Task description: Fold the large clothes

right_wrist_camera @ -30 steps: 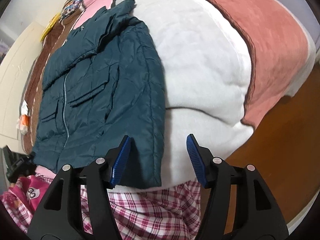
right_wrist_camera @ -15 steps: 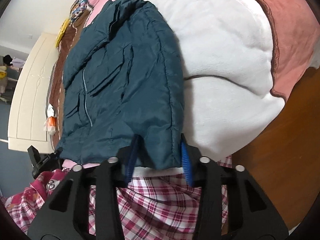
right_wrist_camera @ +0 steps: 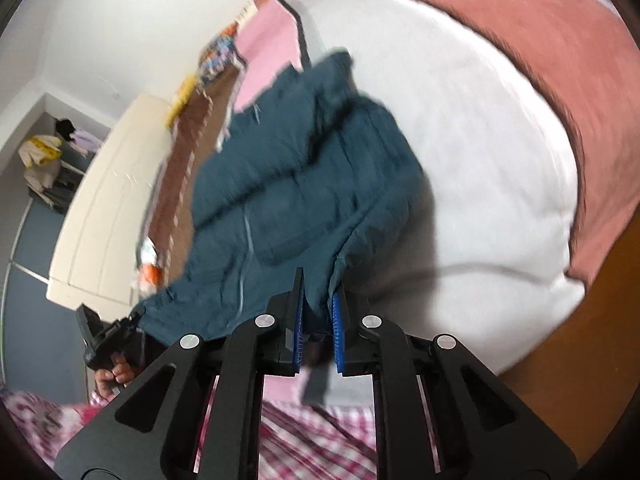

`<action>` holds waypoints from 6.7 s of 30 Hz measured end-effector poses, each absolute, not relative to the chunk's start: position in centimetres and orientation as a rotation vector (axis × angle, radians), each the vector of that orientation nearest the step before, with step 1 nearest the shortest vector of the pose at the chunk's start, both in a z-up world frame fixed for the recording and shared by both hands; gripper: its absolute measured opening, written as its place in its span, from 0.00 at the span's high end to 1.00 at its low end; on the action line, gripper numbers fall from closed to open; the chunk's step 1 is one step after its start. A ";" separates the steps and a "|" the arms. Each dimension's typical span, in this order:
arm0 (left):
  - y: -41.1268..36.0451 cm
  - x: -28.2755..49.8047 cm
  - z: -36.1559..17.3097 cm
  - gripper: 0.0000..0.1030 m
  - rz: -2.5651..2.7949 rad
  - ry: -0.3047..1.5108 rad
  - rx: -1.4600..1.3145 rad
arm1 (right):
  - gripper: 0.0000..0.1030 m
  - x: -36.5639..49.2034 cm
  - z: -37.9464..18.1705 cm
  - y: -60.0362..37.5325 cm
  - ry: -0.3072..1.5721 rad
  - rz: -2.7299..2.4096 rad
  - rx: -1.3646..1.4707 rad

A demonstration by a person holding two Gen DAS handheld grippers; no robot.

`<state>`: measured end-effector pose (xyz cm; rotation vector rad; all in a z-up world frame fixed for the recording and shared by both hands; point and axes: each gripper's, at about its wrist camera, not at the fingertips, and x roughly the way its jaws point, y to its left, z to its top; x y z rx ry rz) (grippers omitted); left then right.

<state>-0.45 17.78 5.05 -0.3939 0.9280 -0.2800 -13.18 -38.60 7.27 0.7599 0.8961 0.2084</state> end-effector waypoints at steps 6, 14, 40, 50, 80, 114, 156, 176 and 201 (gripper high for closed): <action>16.7 4.5 10.9 0.90 -0.329 0.784 -0.376 | 0.89 -6.8 12.5 -40.2 0.794 0.220 0.739; 15.6 14.6 15.1 0.90 -0.319 0.720 -0.350 | 0.89 5.3 16.7 -41.4 0.756 0.195 0.707; 10.9 49.2 2.7 0.90 -0.111 0.955 -0.399 | 0.89 40.7 2.9 -42.6 0.958 -0.057 0.706; 10.1 51.1 -3.8 0.84 -0.045 1.086 -0.418 | 0.86 42.0 -3.0 -41.2 1.057 -0.107 0.633; 4.2 34.1 3.8 0.50 -0.157 0.829 0.034 | 0.86 30.4 4.9 -23.9 0.947 0.241 0.306; 8.7 26.5 1.1 0.49 -0.199 0.862 -0.260 | 0.94 27.7 2.6 -15.5 1.032 0.348 0.223; 12.4 25.9 -7.0 0.21 -0.012 0.972 -0.862 | 0.25 16.0 -5.2 -38.5 0.931 -0.033 1.161; 12.1 16.4 0.2 0.79 -0.172 0.913 -0.510 | 0.78 7.2 -2.1 -36.1 0.994 0.025 0.973; 17.0 6.7 -6.0 0.41 -0.118 0.984 -0.761 | 0.92 -0.3 5.1 -29.5 0.954 -0.114 0.383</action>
